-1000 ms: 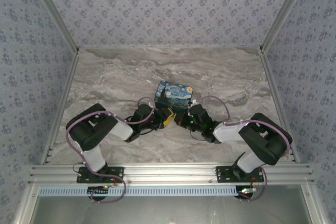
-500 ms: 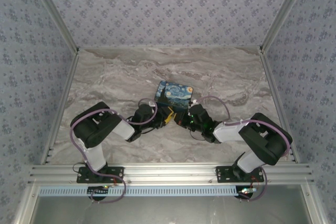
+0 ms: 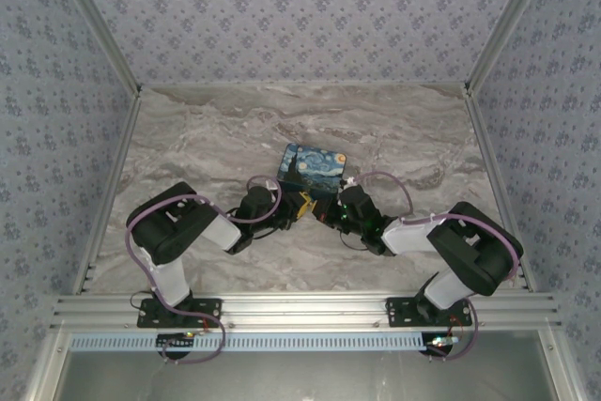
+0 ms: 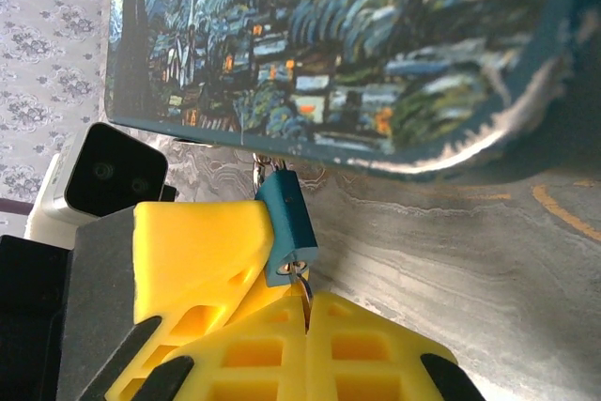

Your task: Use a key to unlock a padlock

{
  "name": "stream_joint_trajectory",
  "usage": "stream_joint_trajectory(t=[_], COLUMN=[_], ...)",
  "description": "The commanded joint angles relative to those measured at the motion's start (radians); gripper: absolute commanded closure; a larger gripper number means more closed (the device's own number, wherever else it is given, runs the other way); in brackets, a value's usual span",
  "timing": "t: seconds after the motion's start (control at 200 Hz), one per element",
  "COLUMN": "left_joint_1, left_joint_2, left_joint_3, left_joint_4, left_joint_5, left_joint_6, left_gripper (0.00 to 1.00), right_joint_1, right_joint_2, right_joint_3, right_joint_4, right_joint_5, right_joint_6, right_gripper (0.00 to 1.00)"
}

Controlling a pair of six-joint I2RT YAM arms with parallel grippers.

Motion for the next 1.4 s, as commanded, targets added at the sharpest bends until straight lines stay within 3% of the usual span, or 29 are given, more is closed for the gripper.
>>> stream_joint_trajectory(t=[0.0,0.295,0.53,0.864,1.024,1.139,1.269,1.394], left_joint_1=[-0.009,-0.008,-0.003,0.002,0.006,0.008,0.01,0.012], left_joint_2=[-0.022,-0.049,-0.069,-0.101,-0.104,-0.106,-0.109,-0.113], left_joint_3=[0.019,0.026,0.037,0.046,0.049,0.048,0.049,0.046], left_joint_4=[-0.014,-0.051,-0.085,-0.13,-0.135,-0.137,-0.139,-0.141], left_joint_5=[-0.023,-0.028,-0.023,-0.012,-0.009,-0.006,-0.002,0.004], left_joint_6=[0.023,0.039,0.05,0.044,0.038,0.035,0.033,0.03], left_gripper=[0.88,0.89,0.89,0.89,0.89,0.89,0.89,0.89], right_joint_1=[0.006,0.0,-0.027,0.031,0.14,0.218,0.259,0.259], right_joint_2=[-0.017,-0.059,-0.184,-0.385,-0.38,-0.36,-0.334,-0.291], right_joint_3=[0.015,0.002,0.001,0.099,0.181,0.169,0.096,0.032], right_joint_4=[0.02,-0.018,-0.251,-0.589,-0.702,-0.667,-0.554,-0.403], right_joint_5=[-0.022,-0.002,0.042,0.222,0.423,0.558,0.607,0.638], right_joint_6=[0.004,-0.049,-0.229,-0.913,-1.194,-1.44,-1.711,-1.831], right_gripper=[0.98,0.74,0.54,0.35,0.31,0.31,0.3,0.3])
